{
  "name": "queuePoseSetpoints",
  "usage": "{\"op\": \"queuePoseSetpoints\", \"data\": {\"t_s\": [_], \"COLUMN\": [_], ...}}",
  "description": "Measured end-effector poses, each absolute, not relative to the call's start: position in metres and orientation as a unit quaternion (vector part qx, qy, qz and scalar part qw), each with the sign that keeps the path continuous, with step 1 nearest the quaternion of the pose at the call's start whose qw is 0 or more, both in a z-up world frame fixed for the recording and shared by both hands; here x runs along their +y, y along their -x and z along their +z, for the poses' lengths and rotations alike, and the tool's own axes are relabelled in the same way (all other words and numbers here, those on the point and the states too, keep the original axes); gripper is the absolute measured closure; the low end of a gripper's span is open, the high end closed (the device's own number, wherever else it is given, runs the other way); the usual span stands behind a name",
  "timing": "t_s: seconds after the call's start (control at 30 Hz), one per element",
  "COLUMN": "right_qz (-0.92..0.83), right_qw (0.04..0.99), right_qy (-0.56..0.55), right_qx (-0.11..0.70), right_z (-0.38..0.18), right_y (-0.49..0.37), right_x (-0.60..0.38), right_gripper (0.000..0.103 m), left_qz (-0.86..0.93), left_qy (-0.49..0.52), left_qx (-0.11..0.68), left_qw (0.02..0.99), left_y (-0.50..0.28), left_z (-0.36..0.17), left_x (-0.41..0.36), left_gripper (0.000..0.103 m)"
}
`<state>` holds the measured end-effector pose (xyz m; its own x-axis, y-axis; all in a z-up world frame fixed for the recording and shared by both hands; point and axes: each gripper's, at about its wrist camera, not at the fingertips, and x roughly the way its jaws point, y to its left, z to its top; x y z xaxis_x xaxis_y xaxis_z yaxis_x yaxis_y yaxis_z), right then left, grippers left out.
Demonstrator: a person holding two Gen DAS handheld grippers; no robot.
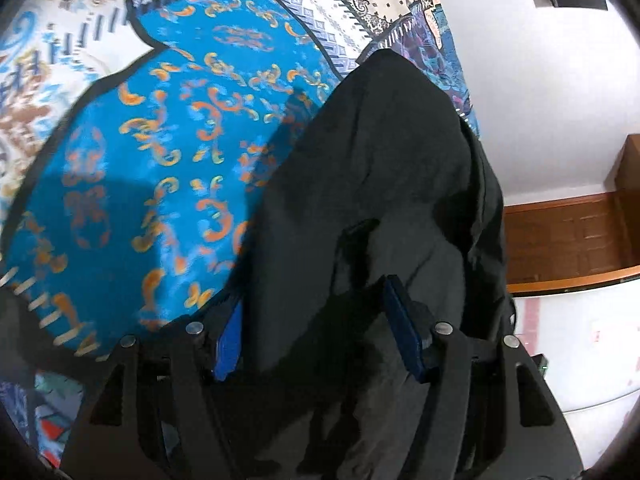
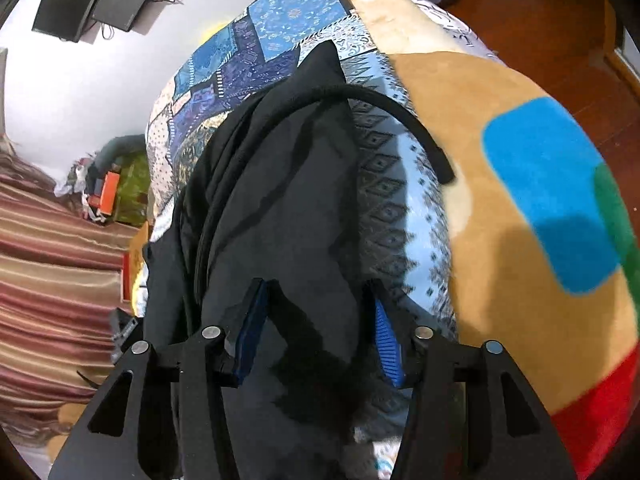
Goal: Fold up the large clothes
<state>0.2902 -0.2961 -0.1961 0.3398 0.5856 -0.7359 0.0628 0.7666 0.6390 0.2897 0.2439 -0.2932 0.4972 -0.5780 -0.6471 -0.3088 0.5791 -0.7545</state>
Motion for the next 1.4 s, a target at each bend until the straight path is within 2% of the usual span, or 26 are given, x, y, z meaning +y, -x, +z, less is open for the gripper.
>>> {"op": "queuePoseSetpoints", "data": {"t_s": [0.03,0.13,0.2,0.27,0.3,0.6,0.8,0.93,1.4], "right_qz": [0.171,0.171,0.162,0.165,0.176,0.209,0.225,0.216,0.135], "right_qw": [0.762,0.764,0.772,0.774,0.771,0.807,0.839,0.844,0.844], "right_qy": [-0.298,-0.299,-0.299,-0.300,-0.311,-0.276,-0.212,-0.205,-0.157], "right_qx": [0.549,0.545,0.537,0.532,0.527,0.478,0.448,0.446,0.494], "right_z": [-0.197,-0.195,-0.191,-0.186,-0.183,-0.108,-0.071,-0.078,-0.141], "right_y": [-0.291,-0.292,-0.291,-0.291,-0.291,-0.291,-0.310,-0.330,-0.368], "right_x": [-0.296,-0.297,-0.298,-0.300,-0.301,-0.273,-0.235,-0.230,-0.245], "right_gripper": [0.054,0.057,0.069,0.096,0.096,0.098,0.098,0.098,0.098], "left_qz": [-0.093,-0.086,-0.078,-0.077,-0.074,-0.075,-0.082,-0.061,0.010], "left_qy": [0.452,0.443,0.421,0.391,0.361,0.269,0.223,0.201,0.194], "left_qx": [0.492,0.496,0.495,0.492,0.492,0.452,0.409,0.414,0.477], "left_qw": [0.738,0.742,0.756,0.774,0.788,0.847,0.881,0.886,0.857], "left_y": [-0.291,-0.293,-0.291,-0.286,-0.283,-0.267,-0.275,-0.295,-0.340], "left_z": [-0.292,-0.288,-0.278,-0.261,-0.249,-0.162,-0.114,-0.121,-0.216], "left_x": [0.245,0.242,0.238,0.231,0.226,0.213,0.199,0.200,0.234], "left_gripper": [0.040,0.053,0.073,0.085,0.089,0.099,0.100,0.100,0.099]}}
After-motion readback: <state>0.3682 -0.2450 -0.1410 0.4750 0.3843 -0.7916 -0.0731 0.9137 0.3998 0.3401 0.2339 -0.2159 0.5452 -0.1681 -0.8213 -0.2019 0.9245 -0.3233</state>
